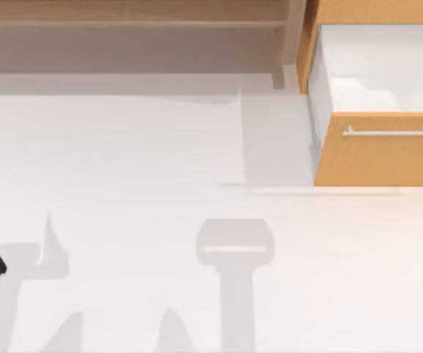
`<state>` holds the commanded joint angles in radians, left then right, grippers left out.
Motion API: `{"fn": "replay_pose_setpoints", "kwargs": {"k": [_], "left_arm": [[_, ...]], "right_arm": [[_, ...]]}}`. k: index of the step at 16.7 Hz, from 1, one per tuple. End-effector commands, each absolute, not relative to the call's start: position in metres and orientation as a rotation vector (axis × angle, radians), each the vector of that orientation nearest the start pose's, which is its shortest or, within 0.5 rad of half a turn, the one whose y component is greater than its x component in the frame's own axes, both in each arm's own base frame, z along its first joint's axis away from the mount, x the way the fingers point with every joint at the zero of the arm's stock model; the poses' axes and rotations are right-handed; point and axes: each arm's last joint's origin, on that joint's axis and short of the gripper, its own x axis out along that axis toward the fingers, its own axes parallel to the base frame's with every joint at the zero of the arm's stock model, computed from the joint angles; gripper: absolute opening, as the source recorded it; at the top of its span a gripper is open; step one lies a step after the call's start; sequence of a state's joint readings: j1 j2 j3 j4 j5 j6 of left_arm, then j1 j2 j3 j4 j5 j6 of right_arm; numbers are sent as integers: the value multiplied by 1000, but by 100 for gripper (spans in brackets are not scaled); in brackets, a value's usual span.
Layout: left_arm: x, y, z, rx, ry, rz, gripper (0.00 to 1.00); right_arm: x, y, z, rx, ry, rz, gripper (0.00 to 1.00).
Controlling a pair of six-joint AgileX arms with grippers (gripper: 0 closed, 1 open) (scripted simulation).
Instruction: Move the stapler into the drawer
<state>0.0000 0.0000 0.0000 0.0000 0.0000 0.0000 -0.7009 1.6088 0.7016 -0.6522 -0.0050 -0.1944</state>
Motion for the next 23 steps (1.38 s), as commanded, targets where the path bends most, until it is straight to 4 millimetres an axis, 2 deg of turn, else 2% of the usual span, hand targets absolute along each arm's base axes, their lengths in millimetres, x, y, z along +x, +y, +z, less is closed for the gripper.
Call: {"fn": "replay_pose_setpoints", "kwargs": {"k": [4, 12, 17, 20, 23], "left_arm": [[106, -1, 160, 0, 0, 0, 100], [106, -1, 160, 0, 0, 0, 100], [106, -1, 160, 0, 0, 0, 100], [106, -1, 160, 0, 0, 0, 100], [106, -1, 160, 0, 0, 0, 100]], "right_arm": [[180, -151, 108, 395, 1522, -396, 0], [181, -152, 143, 391, 1507, -401, 0], [181, -152, 143, 393, 1509, -401, 0], [193, -155, 156, 368, 1449, -406, 0], [221, -157, 192, 313, 1301, -403, 0]]}}
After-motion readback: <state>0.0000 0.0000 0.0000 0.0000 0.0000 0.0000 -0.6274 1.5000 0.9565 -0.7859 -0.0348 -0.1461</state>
